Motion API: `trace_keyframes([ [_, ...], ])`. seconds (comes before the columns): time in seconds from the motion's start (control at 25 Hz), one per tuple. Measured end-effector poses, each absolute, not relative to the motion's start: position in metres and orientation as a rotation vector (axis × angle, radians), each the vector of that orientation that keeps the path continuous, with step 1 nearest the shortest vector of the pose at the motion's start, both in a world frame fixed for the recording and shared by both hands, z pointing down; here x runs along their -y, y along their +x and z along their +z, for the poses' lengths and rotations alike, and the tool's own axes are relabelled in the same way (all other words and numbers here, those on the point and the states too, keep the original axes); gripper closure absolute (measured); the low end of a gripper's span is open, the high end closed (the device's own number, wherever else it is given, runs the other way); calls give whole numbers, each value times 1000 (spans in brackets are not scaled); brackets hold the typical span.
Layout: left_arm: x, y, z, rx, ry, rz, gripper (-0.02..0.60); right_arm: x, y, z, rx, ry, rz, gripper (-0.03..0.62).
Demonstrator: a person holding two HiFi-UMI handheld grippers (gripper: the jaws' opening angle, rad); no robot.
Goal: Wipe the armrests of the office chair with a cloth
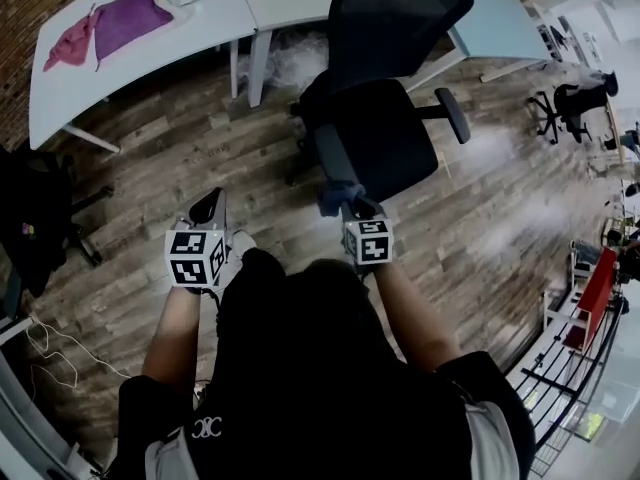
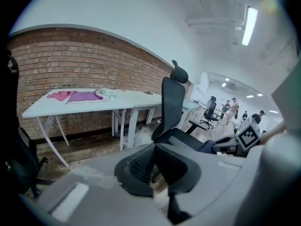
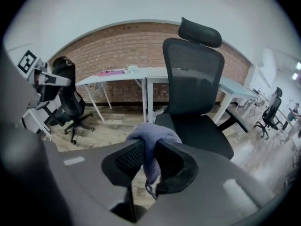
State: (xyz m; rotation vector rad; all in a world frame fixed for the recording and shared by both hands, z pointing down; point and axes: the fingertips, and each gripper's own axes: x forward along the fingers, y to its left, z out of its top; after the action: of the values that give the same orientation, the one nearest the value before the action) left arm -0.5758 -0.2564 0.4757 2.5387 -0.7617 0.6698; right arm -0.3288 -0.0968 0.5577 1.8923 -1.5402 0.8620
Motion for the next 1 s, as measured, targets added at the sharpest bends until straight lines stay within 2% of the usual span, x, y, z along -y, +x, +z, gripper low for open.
trace_keyframes([
  [0.6,247,-571,523,605,2455,817,575,85,-325,662,1342,1646,996,514],
  [1.0,249,-559,519,679,2425,800,575,128,-336,683,1474,1291,814,514],
])
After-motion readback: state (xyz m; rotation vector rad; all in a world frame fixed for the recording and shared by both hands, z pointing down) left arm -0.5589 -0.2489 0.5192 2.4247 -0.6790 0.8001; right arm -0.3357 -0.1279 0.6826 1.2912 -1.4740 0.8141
